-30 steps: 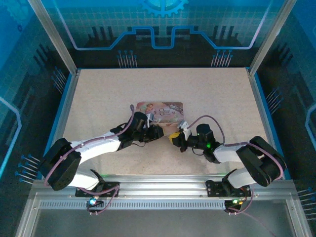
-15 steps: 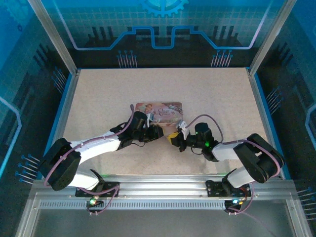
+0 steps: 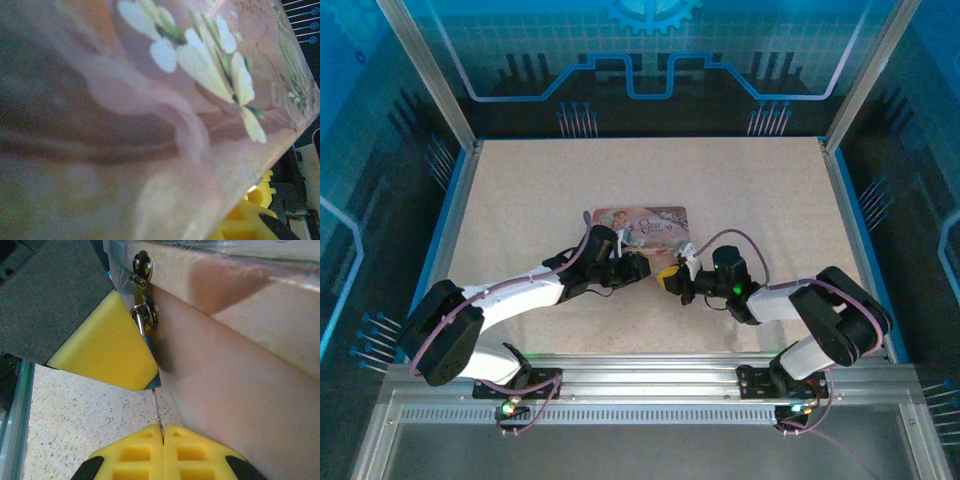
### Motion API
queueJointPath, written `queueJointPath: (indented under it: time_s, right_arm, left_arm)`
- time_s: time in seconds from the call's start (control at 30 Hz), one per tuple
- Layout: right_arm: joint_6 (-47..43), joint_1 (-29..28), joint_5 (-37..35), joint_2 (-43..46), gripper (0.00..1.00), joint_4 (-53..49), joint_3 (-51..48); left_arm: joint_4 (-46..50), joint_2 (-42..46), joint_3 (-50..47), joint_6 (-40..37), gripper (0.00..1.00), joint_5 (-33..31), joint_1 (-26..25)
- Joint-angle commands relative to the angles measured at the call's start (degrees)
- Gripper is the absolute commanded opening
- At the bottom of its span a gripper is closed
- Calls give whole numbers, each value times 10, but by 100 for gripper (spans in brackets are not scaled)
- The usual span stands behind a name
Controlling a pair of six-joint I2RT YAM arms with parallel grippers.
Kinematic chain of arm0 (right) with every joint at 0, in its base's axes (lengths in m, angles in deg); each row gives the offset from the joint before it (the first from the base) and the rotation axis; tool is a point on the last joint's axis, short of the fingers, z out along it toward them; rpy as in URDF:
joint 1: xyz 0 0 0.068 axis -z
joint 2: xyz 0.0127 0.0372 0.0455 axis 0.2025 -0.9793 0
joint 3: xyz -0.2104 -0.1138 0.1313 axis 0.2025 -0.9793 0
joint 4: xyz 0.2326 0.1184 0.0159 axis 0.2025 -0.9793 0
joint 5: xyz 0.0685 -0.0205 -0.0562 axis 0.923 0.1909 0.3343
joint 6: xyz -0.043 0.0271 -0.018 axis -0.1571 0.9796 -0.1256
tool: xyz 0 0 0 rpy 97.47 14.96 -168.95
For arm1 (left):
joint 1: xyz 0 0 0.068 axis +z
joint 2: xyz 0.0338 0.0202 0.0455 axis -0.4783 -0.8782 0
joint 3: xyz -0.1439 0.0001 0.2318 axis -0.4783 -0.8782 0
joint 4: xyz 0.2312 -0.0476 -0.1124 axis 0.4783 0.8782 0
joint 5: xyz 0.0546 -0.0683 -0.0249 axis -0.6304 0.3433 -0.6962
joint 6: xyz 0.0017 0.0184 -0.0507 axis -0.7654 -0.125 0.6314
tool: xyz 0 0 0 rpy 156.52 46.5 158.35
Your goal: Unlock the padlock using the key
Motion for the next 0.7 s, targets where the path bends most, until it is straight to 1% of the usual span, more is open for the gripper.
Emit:
queueJointPath:
  time_s: [0.0,0.37,0.67]
  right_arm:
    - [5,-4,14,-7,0,24,15]
    - [10,-4,15,-2,0,43,4]
    - [7,-9,7,-13,0,49,27]
  left_arm:
    - [-28,9,24,-9,26,29,2]
    - [-33,8,21,-5,26,32,2]
    - [-35,9,23,-7,25,41,2]
